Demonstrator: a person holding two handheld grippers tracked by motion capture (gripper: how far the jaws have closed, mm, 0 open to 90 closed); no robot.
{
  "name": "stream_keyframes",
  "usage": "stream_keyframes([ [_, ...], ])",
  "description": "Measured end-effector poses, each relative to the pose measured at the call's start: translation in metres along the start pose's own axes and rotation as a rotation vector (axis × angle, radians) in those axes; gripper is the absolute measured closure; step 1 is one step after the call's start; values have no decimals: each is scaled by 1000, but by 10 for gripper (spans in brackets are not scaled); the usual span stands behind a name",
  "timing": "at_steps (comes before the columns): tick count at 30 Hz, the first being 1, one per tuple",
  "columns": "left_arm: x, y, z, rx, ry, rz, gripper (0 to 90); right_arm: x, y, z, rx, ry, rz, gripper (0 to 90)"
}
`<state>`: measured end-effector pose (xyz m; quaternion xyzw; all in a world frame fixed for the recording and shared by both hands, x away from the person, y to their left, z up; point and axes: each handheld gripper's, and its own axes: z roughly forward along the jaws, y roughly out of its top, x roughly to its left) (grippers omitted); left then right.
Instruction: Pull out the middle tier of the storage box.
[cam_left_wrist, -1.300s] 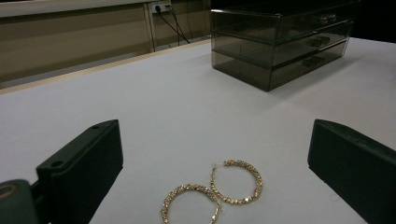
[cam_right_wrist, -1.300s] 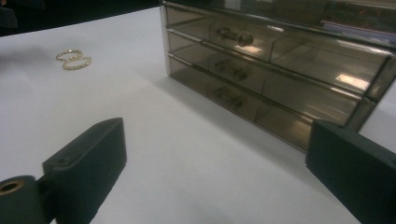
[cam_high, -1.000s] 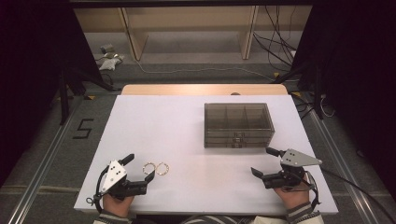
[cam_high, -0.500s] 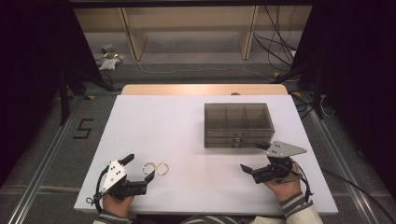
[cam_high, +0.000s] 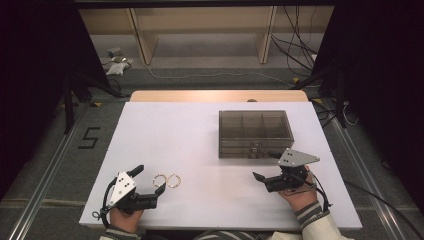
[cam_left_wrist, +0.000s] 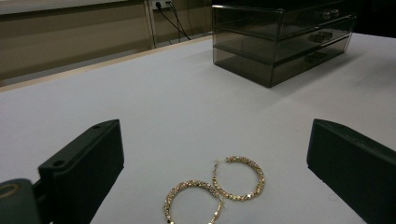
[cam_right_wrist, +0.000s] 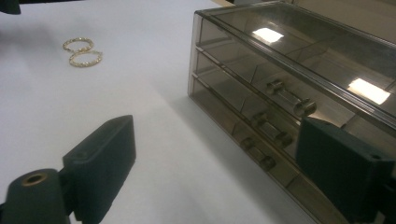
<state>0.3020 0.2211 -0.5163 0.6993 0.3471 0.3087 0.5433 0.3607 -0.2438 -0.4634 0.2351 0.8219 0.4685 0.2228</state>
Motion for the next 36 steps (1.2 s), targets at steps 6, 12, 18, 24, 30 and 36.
stream_keyframes([
  [6, 0, 0, 0, -1, 1, -1, 35, 1, 2, 0, -4, -5, -7, 151],
  [12, 0, 0, 0, 0, 1, 1, 35, 1, 5, 2, 17, 18, -23, 156],
  [18, 0, 0, 0, 1, 1, 0, 35, 4, 8, 0, 16, 19, -56, 157],
  [24, 0, 0, -1, -3, 3, -4, 35, 6, 10, 1, 31, 17, -85, 167],
  [30, 1, 0, -1, 1, 2, 1, 35, 12, 15, -2, 37, -53, -191, 261],
  [36, 1, 0, -1, 1, 3, 2, 36, 16, 18, -1, 59, -89, -264, 292],
])
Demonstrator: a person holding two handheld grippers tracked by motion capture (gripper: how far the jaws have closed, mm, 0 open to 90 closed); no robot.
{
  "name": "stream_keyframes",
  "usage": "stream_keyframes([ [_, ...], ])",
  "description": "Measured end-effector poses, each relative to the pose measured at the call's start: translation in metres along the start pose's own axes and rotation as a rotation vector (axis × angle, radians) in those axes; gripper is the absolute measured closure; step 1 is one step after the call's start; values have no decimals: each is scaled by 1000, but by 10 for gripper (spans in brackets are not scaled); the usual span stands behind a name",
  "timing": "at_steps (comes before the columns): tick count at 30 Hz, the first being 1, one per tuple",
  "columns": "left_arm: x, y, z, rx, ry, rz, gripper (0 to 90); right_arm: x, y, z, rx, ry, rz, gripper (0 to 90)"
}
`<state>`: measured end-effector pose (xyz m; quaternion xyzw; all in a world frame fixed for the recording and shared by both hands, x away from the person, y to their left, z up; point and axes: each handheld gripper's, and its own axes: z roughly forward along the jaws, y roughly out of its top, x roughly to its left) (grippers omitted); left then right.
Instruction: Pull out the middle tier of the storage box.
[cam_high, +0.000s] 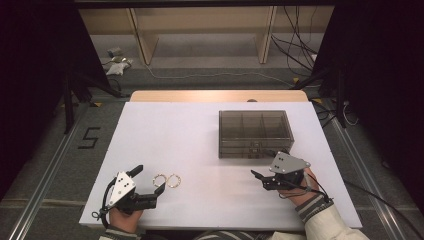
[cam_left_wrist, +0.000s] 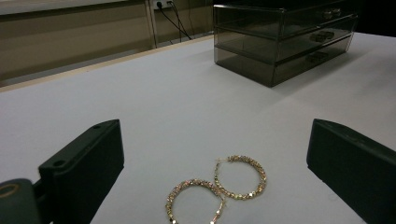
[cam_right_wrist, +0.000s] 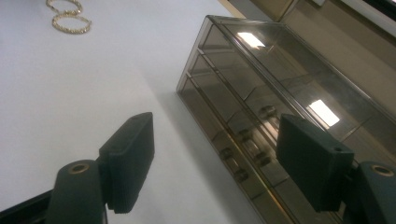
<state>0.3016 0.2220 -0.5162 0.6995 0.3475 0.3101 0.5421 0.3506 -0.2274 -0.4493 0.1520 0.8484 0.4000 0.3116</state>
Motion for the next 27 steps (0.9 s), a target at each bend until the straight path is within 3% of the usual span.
stream_keyframes([
  [9, 0, 0, 0, -2, 3, -1, 37, 8, 6, 1, 29, -57, -128, 320],
  [13, 0, 0, 0, 1, 3, 2, 37, 9, 7, 0, 24, -57, -141, 343],
  [26, 0, 0, 0, 4, 5, 3, 41, 13, 7, 5, 64, -124, -224, 422],
  [27, 0, 0, 0, 3, 4, 2, 42, 15, 7, 6, 73, -146, -233, 444],
])
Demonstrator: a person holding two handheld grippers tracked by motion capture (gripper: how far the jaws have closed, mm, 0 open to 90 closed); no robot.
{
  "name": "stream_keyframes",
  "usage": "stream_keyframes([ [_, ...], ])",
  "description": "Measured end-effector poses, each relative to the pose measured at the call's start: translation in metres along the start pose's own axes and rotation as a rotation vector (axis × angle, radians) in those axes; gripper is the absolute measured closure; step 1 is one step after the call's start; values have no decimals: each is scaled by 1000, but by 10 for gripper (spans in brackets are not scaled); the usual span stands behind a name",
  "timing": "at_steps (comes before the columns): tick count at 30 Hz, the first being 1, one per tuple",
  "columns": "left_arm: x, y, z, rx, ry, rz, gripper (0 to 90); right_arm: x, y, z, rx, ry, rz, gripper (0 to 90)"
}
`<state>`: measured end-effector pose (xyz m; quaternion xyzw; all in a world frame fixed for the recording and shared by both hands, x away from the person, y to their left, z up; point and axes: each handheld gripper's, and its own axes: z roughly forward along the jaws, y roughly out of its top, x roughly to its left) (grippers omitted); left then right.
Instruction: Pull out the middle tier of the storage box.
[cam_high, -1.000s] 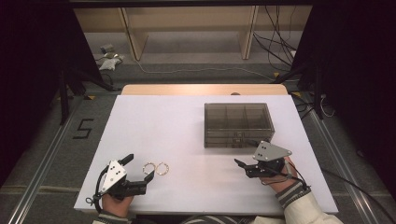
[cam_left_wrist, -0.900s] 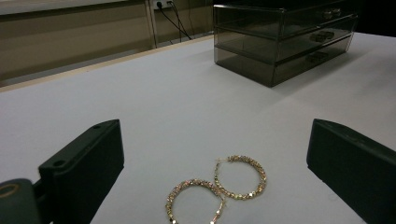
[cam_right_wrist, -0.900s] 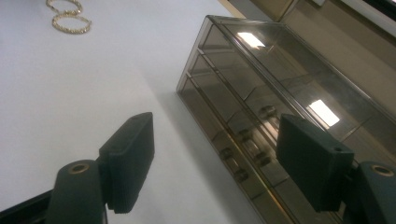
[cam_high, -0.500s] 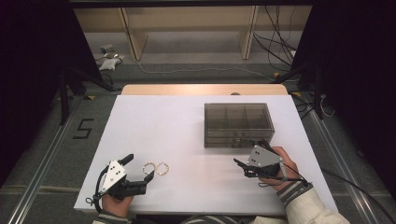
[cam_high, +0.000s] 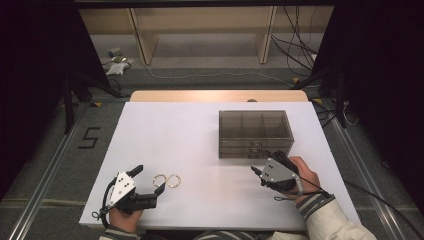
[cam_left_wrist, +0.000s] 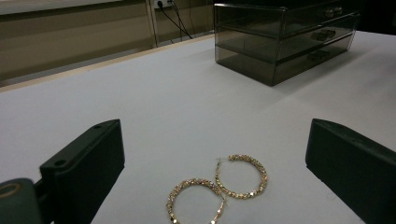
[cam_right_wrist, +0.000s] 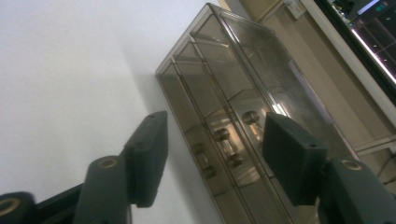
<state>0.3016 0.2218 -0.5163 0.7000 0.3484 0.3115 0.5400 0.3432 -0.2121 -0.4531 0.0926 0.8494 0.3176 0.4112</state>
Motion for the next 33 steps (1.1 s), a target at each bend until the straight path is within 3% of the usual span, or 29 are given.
stream_keyframes([
  [5, 0, 0, 0, 0, 1, 1, 43, 3, 0, 1, 13, -27, -35, 464],
  [6, 0, 0, 0, 0, 2, 1, 43, 4, -1, 3, 21, -52, -69, 476],
  [9, 0, 0, 0, 1, 2, 0, 44, 6, -1, 4, 36, -78, -90, 486],
  [10, 0, 0, 0, -1, 4, -2, 44, 9, -2, 6, 48, -107, -130, 495],
  [22, 0, 0, 0, 3, 5, 3, 49, 23, -1, 17, 119, -190, -268, 527],
  [33, 0, 0, 0, 5, 13, 4, 56, 28, -4, 23, 147, -223, -315, 532],
])
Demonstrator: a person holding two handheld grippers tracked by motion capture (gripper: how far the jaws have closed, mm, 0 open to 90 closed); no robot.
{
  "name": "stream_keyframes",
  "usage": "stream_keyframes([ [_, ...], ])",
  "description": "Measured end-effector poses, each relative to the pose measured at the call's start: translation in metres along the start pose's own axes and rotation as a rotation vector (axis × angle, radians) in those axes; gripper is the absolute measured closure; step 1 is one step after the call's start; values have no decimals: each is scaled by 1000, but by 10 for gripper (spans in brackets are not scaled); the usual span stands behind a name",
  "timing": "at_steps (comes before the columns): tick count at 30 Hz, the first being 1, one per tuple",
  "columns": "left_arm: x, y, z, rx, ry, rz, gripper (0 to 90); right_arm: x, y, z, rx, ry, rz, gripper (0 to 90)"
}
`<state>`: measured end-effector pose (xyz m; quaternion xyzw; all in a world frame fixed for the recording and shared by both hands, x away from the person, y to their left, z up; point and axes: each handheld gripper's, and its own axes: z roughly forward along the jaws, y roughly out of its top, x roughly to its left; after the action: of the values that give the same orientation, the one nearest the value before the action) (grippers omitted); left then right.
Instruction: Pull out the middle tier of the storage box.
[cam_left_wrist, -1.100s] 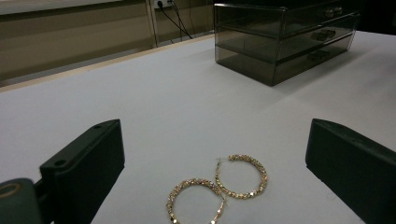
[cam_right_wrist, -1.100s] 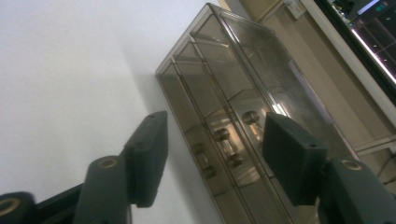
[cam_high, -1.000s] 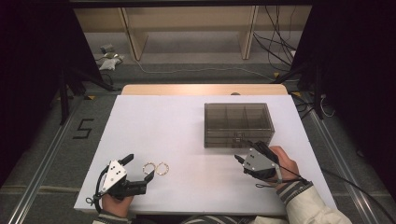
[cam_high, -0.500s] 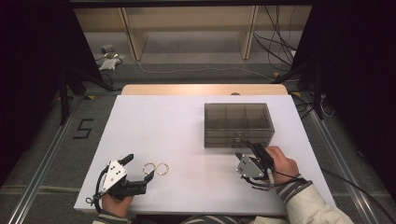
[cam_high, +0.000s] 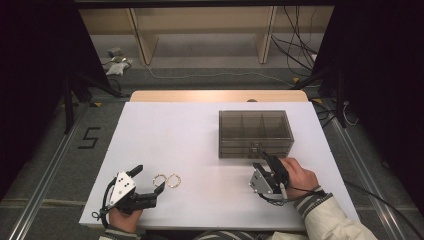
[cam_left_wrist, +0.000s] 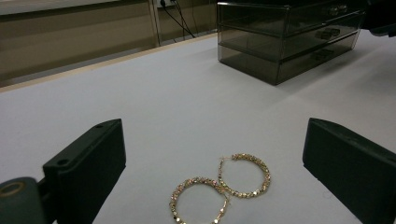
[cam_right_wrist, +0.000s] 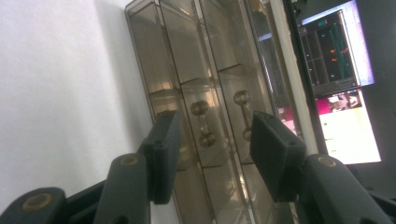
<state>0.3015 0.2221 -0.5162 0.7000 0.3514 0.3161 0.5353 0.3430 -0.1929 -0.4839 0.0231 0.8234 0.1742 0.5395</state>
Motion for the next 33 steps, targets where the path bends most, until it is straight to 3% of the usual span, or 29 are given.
stream_keyframes([
  [4, 0, 0, 0, -3, 1, -1, 56, 2, -1, 1, 10, -9, -17, 538],
  [13, 0, 0, 0, -4, 2, -1, 59, 10, -2, 6, 31, -92, -92, 571],
  [20, 0, 0, 0, -2, 1, 2, 59, 12, -2, 9, 36, -123, -113, 593],
  [21, 0, 0, 0, -2, 1, 3, 59, 15, -3, 10, 42, -138, -139, 602],
  [24, 0, 0, 0, -6, 1, -1, 59, 17, -3, 12, 46, -153, -158, 618],
  [25, 0, 0, 0, -2, 1, 2, 59, 19, -4, 14, 49, -167, -197, 639],
  [33, 0, 0, 0, -2, 1, 2, 59, 22, -5, 19, 82, -187, -211, 686],
])
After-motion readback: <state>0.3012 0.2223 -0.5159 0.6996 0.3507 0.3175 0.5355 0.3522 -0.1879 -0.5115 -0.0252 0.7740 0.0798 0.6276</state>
